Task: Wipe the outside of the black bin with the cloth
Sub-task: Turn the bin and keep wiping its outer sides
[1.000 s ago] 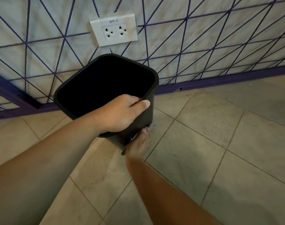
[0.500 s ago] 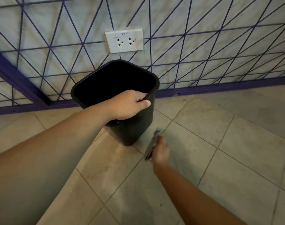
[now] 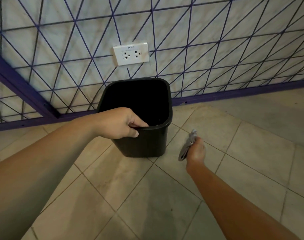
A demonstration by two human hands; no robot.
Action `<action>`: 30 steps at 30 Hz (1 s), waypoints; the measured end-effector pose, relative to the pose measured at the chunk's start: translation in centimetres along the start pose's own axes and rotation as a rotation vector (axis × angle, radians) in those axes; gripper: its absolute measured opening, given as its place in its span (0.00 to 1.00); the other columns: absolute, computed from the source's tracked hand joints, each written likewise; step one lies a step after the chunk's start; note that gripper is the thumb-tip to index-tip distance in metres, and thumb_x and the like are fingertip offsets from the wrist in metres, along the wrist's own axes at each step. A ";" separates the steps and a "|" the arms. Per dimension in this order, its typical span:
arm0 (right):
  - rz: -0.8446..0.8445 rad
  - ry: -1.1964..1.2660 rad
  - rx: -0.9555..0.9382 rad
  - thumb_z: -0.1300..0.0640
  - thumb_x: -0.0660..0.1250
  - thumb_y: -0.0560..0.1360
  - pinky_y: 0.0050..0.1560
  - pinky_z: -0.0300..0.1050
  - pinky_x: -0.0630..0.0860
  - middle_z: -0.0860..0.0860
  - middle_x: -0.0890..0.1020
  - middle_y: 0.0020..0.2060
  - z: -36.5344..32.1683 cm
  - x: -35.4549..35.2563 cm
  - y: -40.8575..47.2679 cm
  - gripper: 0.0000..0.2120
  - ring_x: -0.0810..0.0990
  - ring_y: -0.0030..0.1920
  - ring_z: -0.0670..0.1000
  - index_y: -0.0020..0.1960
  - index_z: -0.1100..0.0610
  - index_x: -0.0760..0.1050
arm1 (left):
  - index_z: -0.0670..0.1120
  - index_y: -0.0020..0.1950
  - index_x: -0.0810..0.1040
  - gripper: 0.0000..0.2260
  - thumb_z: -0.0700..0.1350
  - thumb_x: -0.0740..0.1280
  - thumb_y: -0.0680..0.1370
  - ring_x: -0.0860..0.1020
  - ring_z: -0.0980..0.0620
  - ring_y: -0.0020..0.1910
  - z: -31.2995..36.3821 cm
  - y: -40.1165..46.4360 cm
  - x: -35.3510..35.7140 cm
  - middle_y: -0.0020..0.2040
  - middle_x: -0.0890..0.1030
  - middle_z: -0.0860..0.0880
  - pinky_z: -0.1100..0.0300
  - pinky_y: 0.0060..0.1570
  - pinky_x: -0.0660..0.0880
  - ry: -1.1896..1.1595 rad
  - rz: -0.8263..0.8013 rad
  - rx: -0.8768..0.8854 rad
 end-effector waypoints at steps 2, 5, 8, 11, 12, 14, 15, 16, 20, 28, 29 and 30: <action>-0.006 -0.015 -0.001 0.54 0.52 0.87 0.35 0.44 0.63 0.53 0.68 0.33 -0.2 -0.2 -0.2 0.15 0.66 0.33 0.50 0.44 0.56 0.69 | 0.52 0.68 0.78 0.19 0.39 0.68 0.79 0.77 0.63 0.60 -1.2 -0.1 -0.3 0.62 0.80 0.60 0.63 0.66 0.71 0.060 0.013 -0.045; -0.015 -0.016 0.025 0.54 0.51 0.87 0.36 0.45 0.63 0.52 0.67 0.34 0.3 -0.3 0.2 0.17 0.66 0.34 0.50 0.41 0.55 0.69 | 0.52 0.62 0.82 0.16 0.37 0.69 0.78 0.77 0.66 0.53 -2.5 -0.2 -1.4 0.56 0.82 0.59 0.68 0.59 0.71 0.094 0.069 -0.092; -0.039 0.010 0.046 0.51 0.53 0.87 0.49 0.47 0.68 0.54 0.75 0.42 0.9 -0.2 0.5 0.14 0.72 0.39 0.49 0.57 0.57 0.74 | 0.54 0.52 0.83 0.14 0.35 0.69 0.76 0.77 0.71 0.48 -3.4 -0.3 -2.0 0.50 0.82 0.61 0.76 0.51 0.71 0.116 0.078 -0.124; -0.044 0.038 0.048 0.51 0.54 0.87 0.56 0.48 0.66 0.58 0.80 0.59 1.0 0.0 0.7 0.17 0.77 0.48 0.51 0.69 0.56 0.75 | 0.51 0.47 0.83 0.11 0.35 0.68 0.73 0.79 0.57 0.54 -4.9 -0.3 -2.6 0.51 0.83 0.55 0.58 0.59 0.75 0.159 0.083 -0.219; -0.051 0.045 0.051 0.52 0.54 0.86 0.57 0.48 0.67 0.59 0.80 0.63 1.1 0.1 0.6 0.18 0.77 0.49 0.51 0.70 0.56 0.75 | 0.51 0.47 0.83 0.11 0.36 0.68 0.73 0.78 0.54 0.55 -5.4 -0.4 -2.8 0.52 0.83 0.54 0.54 0.61 0.75 0.170 0.071 -0.260; -0.061 0.039 0.072 0.52 0.55 0.86 0.59 0.51 0.70 0.63 0.78 0.69 1.4 0.4 0.5 0.20 0.79 0.53 0.56 0.72 0.58 0.74 | 0.51 0.46 0.82 0.08 0.39 0.69 0.72 0.79 0.52 0.56 -5.6 -0.4 -2.6 0.52 0.83 0.53 0.51 0.62 0.74 0.144 0.037 -0.286; -0.061 0.026 0.083 0.52 0.55 0.86 0.59 0.52 0.71 0.65 0.77 0.70 1.6 0.4 0.5 0.19 0.80 0.60 0.60 0.71 0.59 0.75 | 0.51 0.47 0.82 0.07 0.43 0.70 0.71 0.79 0.51 0.55 -4.8 -0.3 -2.4 0.51 0.83 0.52 0.51 0.61 0.75 0.082 0.028 -0.263; -0.055 0.014 0.092 0.52 0.55 0.86 0.58 0.51 0.70 0.66 0.76 0.71 1.9 0.5 0.6 0.19 0.79 0.63 0.62 0.70 0.60 0.75 | 0.51 0.48 0.82 0.08 0.48 0.70 0.70 0.80 0.51 0.54 -3.7 0.0 -2.1 0.49 0.83 0.52 0.51 0.60 0.76 0.005 0.032 -0.228; -0.094 0.014 0.142 0.50 0.54 0.86 0.58 0.48 0.67 0.62 0.77 0.64 3.7 1.9 1.0 0.24 0.76 0.55 0.56 0.77 0.62 0.69 | 0.52 0.54 0.78 0.20 0.66 0.59 0.78 0.79 0.52 0.50 0.1 2.0 0.2 0.50 0.81 0.52 0.52 0.54 0.77 0.102 0.062 -0.144; -0.184 0.090 0.085 0.47 0.51 0.88 0.62 0.46 0.74 0.57 0.73 0.74 4.7 6.9 3.1 0.25 0.75 0.70 0.57 0.83 0.54 0.61 | 0.48 0.43 0.76 0.25 0.61 0.47 0.82 0.80 0.50 0.36 1.6 2.9 1.1 0.36 0.80 0.48 0.49 0.41 0.78 0.368 0.343 -0.076; -0.188 0.126 0.038 0.47 0.51 0.88 0.68 0.48 0.71 0.57 0.69 0.78 4.8 8.0 3.4 0.26 0.71 0.75 0.59 0.84 0.52 0.56 | 0.49 0.38 0.73 0.24 0.61 0.47 0.82 0.78 0.50 0.33 1.6 3.1 1.1 0.33 0.78 0.48 0.50 0.38 0.77 0.359 0.342 -0.067; -0.203 0.165 -0.007 0.45 0.51 0.88 0.71 0.49 0.69 0.57 0.68 0.79 4.9 9.2 3.4 0.27 0.69 0.77 0.59 0.85 0.51 0.54 | 0.49 0.36 0.71 0.24 0.60 0.48 0.82 0.76 0.50 0.30 1.6 3.2 1.0 0.31 0.76 0.48 0.50 0.36 0.75 0.354 0.345 -0.057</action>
Point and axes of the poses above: each hand's wrist, its own y-axis towards the middle knuckle, its own x-axis out of the palm, z = x × y, the point moved 10 cm from there along y, towards the middle knuckle
